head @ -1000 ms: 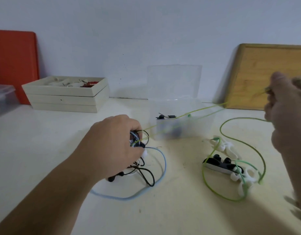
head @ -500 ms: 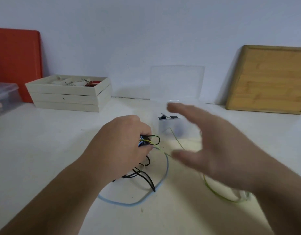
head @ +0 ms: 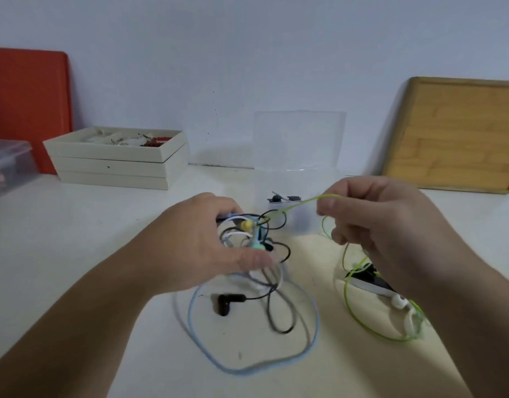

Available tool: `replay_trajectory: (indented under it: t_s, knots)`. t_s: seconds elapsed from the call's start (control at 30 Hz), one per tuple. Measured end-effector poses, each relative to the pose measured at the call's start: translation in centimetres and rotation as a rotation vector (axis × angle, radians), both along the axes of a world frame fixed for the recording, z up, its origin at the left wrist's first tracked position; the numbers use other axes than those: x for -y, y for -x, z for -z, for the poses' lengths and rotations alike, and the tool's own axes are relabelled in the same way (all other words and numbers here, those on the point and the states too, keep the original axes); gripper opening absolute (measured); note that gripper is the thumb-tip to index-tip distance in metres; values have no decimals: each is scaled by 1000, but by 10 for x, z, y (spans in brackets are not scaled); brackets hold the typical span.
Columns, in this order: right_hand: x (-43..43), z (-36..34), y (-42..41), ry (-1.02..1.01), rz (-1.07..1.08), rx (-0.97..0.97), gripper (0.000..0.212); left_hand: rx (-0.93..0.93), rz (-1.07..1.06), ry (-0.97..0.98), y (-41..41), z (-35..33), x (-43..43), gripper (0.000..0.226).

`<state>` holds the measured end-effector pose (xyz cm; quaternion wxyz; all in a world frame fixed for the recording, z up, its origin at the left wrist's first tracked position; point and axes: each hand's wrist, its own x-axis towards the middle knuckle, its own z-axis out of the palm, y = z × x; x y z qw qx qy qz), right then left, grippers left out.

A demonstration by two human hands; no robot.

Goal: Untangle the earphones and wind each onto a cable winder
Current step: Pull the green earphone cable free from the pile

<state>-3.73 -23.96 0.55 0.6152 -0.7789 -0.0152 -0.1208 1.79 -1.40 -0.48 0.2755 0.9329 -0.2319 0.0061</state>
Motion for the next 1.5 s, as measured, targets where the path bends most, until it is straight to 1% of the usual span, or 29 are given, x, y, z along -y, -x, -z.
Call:
replay_trajectory:
  t_s: [0.07,0.13,0.17,0.23,0.27,0.3,0.37,0.4,0.43,0.53,0.6,0.63,0.7,0.73,0.8,0.83,0.87,0.93,0.97,1.07,1.13,1.2,1.27,1.33,1.4,1.43,1.5]
  knots:
    - [2,-2,0,-170,-76,-18,33,28,-56,188,-1,-3,0,66]
    - [-1,-5,2,-233,-119,-49,37,68,-158,377,-3,-4,0,66]
    - [-3,-4,3,-191,-85,-55,38,88,-199,426,-3,-5,0,61]
    - [-4,0,2,32,38,-47,40,120,-261,476,-3,-5,2,51]
    - [-6,1,1,127,72,-51,40,144,-284,506,-4,-5,2,49]
    - [-7,2,1,173,74,-50,38,178,-301,549,-4,-4,2,50]
    - [-9,1,2,177,19,-43,35,268,-312,619,-4,-5,1,50]
    - [-11,1,2,176,-8,-45,32,304,-297,607,-4,-5,0,48]
    - [-13,2,3,181,-35,-49,30,319,-275,551,-4,-4,-1,44]
    - [-21,9,4,264,-71,-107,26,254,-222,269,-5,5,1,27]
    - [-22,13,3,312,-50,-140,24,296,-245,130,-7,9,2,17]
    - [-22,13,3,303,-41,-142,23,336,-264,102,-7,9,0,20]
    - [-20,12,3,235,-22,-130,22,424,-307,79,-9,5,-4,34]
    - [-18,12,3,195,-14,-124,21,482,-344,47,-9,2,-5,35]
    - [-15,14,1,119,-9,-122,20,539,-379,42,-7,-5,-7,26]
    - [-14,15,-1,81,-13,-126,19,517,-319,105,-6,-7,-7,22]
    - [-14,16,-2,41,-25,-127,17,451,-215,205,-4,-9,-7,18]
    - [-14,17,-3,-59,-62,-117,14,246,-6,361,0,-11,-4,12]
    - [-15,16,-3,-122,-86,-110,13,173,62,371,3,-11,-3,11]
    - [-19,10,-1,-301,-167,-84,11,49,179,300,5,-10,-2,7]
    - [-20,6,0,-398,-221,-70,10,-10,188,289,3,-5,-3,12]
    - [-19,2,1,-471,-252,-68,9,-23,156,267,-1,-2,-4,20]
    - [-17,-2,1,-506,-260,-62,9,-15,118,263,-2,-1,-4,17]
    - [-14,-6,0,-501,-207,-63,14,1,73,278,-3,-2,-4,14]
    - [-10,-7,-2,-483,-82,-73,24,-10,42,298,-2,-5,-5,16]
    - [-9,-8,-2,-471,-28,-81,25,-14,28,303,-2,-7,-6,20]
    - [-9,-9,-1,-454,9,-91,24,-10,15,318,1,-11,-7,39]
